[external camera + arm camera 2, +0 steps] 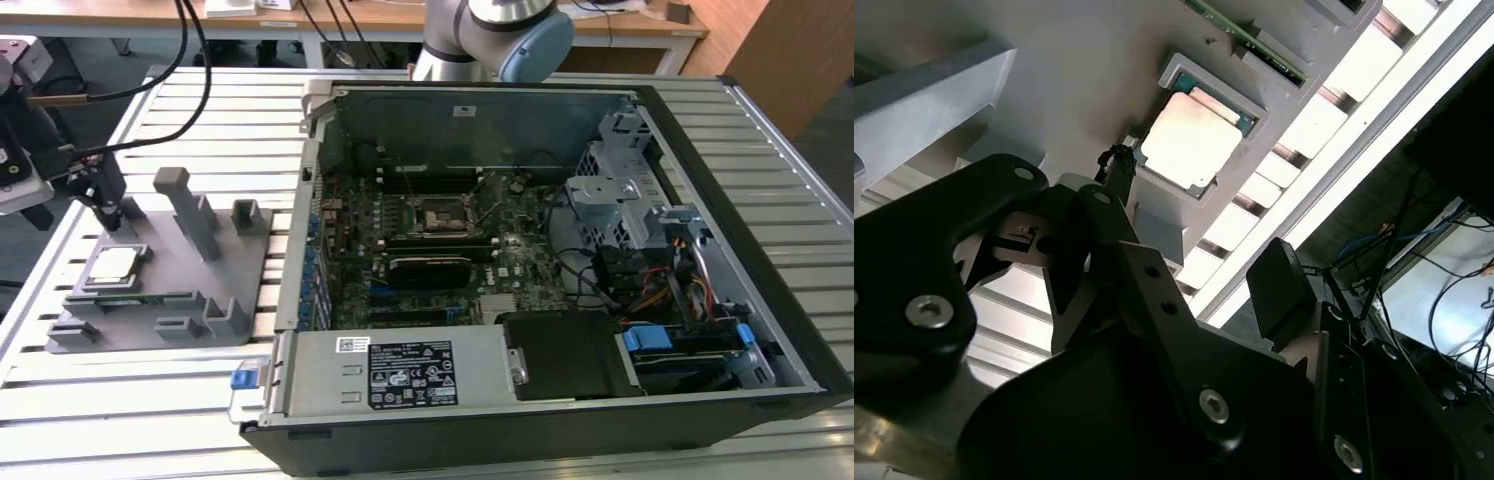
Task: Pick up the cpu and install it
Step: 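Pick up the cpu and move it towards the insertion slot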
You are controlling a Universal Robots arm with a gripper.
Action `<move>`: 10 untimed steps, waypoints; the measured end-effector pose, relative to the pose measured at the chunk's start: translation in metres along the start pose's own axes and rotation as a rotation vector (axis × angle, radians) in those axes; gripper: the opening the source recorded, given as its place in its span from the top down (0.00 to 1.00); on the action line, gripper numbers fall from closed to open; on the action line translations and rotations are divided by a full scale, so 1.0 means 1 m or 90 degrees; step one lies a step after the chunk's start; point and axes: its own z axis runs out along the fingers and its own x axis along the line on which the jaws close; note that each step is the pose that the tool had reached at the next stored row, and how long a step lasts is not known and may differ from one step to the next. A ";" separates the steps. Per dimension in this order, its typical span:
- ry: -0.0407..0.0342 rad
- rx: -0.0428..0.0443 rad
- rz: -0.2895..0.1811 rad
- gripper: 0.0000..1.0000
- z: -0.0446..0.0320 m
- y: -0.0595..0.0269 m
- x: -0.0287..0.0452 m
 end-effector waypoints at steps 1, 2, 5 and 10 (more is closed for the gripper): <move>0.0000 0.0000 0.000 0.28 0.0004 0.0000 0.0000; 0.0000 0.0000 0.000 0.28 0.0007 0.0000 0.0000; 0.0000 0.0000 0.000 0.28 0.0018 -0.0001 -0.0001; -0.0003 0.0000 0.000 0.28 0.0046 -0.0002 -0.0002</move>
